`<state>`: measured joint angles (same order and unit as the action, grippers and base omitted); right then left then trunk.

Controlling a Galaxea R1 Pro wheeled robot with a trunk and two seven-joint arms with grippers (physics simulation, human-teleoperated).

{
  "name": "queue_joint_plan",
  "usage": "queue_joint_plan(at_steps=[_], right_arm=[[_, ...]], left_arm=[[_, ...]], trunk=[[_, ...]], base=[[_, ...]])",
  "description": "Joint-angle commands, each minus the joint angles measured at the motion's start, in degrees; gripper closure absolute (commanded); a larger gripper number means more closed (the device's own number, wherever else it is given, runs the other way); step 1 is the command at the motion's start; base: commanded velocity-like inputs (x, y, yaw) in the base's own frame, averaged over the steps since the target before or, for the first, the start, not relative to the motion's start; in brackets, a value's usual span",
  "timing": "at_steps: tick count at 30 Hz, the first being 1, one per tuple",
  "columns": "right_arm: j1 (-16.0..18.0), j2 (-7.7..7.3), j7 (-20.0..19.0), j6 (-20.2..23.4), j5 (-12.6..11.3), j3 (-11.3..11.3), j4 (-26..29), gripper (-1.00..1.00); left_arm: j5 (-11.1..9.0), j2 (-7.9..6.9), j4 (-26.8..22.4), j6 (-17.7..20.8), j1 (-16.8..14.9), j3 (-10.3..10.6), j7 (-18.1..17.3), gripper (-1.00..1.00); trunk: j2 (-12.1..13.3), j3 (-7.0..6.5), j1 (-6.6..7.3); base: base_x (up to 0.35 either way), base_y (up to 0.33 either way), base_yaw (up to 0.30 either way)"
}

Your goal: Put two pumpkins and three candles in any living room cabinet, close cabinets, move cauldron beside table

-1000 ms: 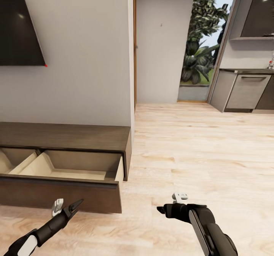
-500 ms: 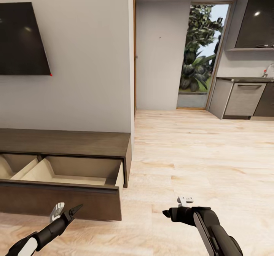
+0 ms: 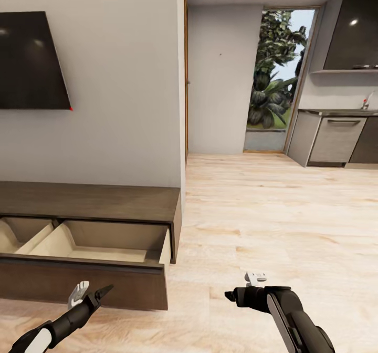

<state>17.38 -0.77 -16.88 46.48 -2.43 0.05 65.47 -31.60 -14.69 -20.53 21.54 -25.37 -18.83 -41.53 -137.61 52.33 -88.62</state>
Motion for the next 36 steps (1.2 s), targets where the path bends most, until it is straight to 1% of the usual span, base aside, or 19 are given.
queue_joint_plan(at_steps=[1,5,9,11,12,15,19,21,22,23,24,27,30,32,33,34,35,36], right_arm=[[0.0,-0.02,0.0,0.3,-0.2,0.0,0.0,-1.00],[0.0,-0.05,0.0,0.4,-0.2,0.0,0.0,-1.00],[0.0,-0.07,0.0,0.4,-0.2,0.1,-0.1,-1.00],[0.0,-0.04,0.0,0.4,-0.2,0.1,-0.9,-1.00],[0.0,-0.03,0.0,0.3,-0.2,0.2,-2.9,-1.00],[0.0,-0.07,0.0,-0.6,-0.2,0.2,-6.5,-1.00],[0.0,-0.29,-0.1,-2.5,-0.2,0.1,-9.9,-1.00],[0.0,-0.98,-0.1,-4.0,-0.2,0.1,-12.6,-1.00],[0.0,-1.64,-0.1,-5.1,-0.2,0.1,-14.5,-1.00],[0.0,-2.42,-0.1,-6.7,-0.2,0.1,-17.2,-1.00],[0.0,-2.86,-0.1,-7.8,-0.2,0.2,-19.4,-1.00],[0.0,-3.20,-0.2,-9.1,-0.2,0.2,-22.4,-1.00],[0.0,-3.34,-0.2,-9.9,-0.2,0.2,-23.9,-1.00],[0.0,-3.52,-0.1,-11.3,-0.2,0.2,-26.2,-1.00],[0.0,-3.54,-0.1,-11.7,-0.2,0.2,-26.6,-1.00],[0.0,-3.57,-0.1,-12.6,-0.2,0.1,-27.4,-1.00],[0.0,-3.60,-0.1,-13.8,-0.2,0.1,-28.2,-1.00],[0.0,-3.61,-0.1,-14.2,-0.2,0.1,-28.6,-1.00]], left_arm=[[-0.3,0.01,0.0,0.5,0.0,-0.2,-0.1,-1.00],[-0.2,0.01,0.0,0.5,0.0,0.0,0.3,-1.00],[-0.3,0.04,0.0,0.5,0.0,0.0,0.6,-1.00],[-0.3,0.07,0.0,0.5,0.0,0.0,0.6,-1.00],[-0.3,0.07,0.1,0.5,0.0,0.0,0.7,-1.00],[-0.3,0.08,0.1,0.5,0.0,-0.1,0.7,-1.00],[-0.3,0.09,0.1,0.4,0.0,0.0,0.7,-1.00],[-0.2,0.09,0.1,0.2,0.0,0.0,0.7,-1.00],[-0.2,0.09,0.1,-0.2,0.0,0.0,0.8,-1.00],[-0.2,0.09,0.1,-1.5,0.1,0.0,1.0,-1.00],[-0.2,0.10,0.1,-3.0,0.2,0.0,1.0,-1.00],[-0.2,0.10,0.9,-4.6,0.4,0.0,1.2,-1.00],[-0.2,0.10,2.5,-5.2,0.5,0.0,1.3,-1.00],[1.0,0.15,6.0,-5.9,0.6,0.1,1.4,-1.00],[1.5,0.15,6.8,-6.3,0.6,0.1,1.4,-1.00],[2.7,0.17,8.1,-7.4,0.6,0.1,1.5,-1.00],[4.3,0.17,10.0,-9.5,0.6,0.1,1.5,-1.00],[5.0,0.18,11.3,-10.8,0.6,0.1,1.6,-1.00]], trunk=[[0.4,-0.13,0.24],[2.0,-0.84,1.12],[2.0,-0.84,1.12],[2.0,-0.84,1.12],[2.0,-0.84,1.12],[2.0,-0.84,1.12],[2.0,-0.84,1.12],[2.0,-0.84,1.12],[2.0,-0.81,1.12],[2.0,-0.76,1.12],[2.0,-0.69,1.12],[2.0,-0.47,1.12],[2.0,-0.24,1.12],[2.0,-0.09,1.12],[2.0,-0.01,1.12],[2.0,0.07,1.12],[2.0,0.11,1.12],[2.0,0.14,1.12]], base=[[0.000,0.000,0.000],[0.000,0.000,0.000],[0.000,0.000,0.000],[0.000,0.000,0.000],[0.000,0.000,0.000],[0.000,0.000,0.000],[0.000,0.000,0.000],[0.000,0.000,0.003],[0.000,0.000,0.038],[-0.030,0.000,0.084],[-0.067,-0.015,0.112],[-0.123,-0.070,0.129],[-0.192,-0.138,0.140],[-0.225,-0.176,0.145],[-0.230,-0.181,0.145],[-0.232,-0.184,0.136],[-0.234,-0.190,0.076],[-0.235,-0.194,0.049]])
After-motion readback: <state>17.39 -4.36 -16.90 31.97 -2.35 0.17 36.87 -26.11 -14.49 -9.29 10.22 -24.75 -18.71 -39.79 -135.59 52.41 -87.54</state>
